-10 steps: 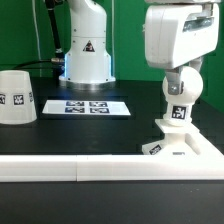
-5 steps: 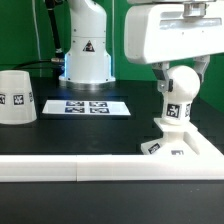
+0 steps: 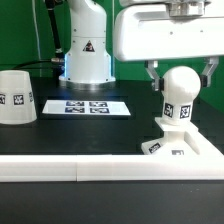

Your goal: Assemble lamp

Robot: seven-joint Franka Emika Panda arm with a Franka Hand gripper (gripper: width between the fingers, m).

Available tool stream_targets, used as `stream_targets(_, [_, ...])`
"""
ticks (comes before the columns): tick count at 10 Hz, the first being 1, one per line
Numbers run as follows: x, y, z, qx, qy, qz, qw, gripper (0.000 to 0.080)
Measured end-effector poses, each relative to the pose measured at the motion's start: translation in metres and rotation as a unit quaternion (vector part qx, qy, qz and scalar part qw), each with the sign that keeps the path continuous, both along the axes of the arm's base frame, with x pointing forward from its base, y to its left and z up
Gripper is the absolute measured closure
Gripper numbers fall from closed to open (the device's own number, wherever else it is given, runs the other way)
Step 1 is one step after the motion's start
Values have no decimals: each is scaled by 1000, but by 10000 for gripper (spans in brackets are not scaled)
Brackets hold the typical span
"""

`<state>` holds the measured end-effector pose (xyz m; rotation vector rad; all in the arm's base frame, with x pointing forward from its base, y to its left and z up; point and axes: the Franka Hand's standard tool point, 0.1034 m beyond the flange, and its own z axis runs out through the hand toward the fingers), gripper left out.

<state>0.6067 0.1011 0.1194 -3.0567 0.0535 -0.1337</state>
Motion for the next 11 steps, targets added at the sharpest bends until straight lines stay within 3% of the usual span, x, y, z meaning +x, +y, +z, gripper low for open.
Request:
stream_targets(6, [0, -3, 0, 17, 15, -173, 985, 222])
stream_targets(8, [-3, -2, -1, 33, 26, -282, 958, 222])
stream_targets(11, [-4, -2, -2, 67, 58, -439, 894, 222])
